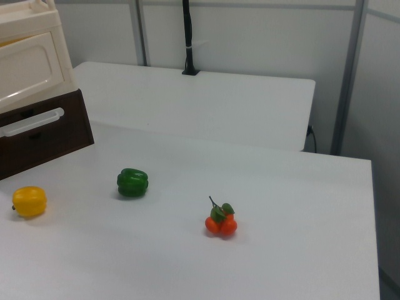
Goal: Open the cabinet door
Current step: 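Pull the door edge outward, swinging it open on its hinge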
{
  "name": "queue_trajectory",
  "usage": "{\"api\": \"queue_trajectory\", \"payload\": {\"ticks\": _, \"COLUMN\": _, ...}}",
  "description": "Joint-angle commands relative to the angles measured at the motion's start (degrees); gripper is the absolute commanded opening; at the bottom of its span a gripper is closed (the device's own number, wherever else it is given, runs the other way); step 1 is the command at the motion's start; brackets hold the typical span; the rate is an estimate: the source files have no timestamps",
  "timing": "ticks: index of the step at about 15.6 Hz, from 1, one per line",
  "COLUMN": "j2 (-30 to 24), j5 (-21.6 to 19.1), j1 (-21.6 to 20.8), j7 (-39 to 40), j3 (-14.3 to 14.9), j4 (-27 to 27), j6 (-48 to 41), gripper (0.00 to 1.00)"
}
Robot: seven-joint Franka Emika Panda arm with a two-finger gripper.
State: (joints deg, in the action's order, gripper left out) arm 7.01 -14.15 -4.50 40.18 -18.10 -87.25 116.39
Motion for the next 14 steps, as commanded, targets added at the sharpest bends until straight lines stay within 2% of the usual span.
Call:
{"api": "queue_trajectory", "payload": {"ticks": 1, "j2": -2.6, "j5": -1.0, "j1": 4.8, "j7": 0.9, "j3": -0.8, "j4": -2.1, "j6": -6.2, "gripper": 0.02}}
{"api": "queue_trajectory", "payload": {"ticks": 10, "j2": -3.1, "j5": -1.2, "j1": 13.8, "j7": 2.0, "j3": -0.4, "j4": -2.2, "j6": -8.2, "gripper": 0.07}}
{"api": "queue_trajectory", "payload": {"ticks": 14, "j2": -2.2, "j5": -1.2, "j1": 15.8, "j7": 2.9, "j3": 0.4, "j4": -2.2, "j6": -5.3, "gripper": 0.10}}
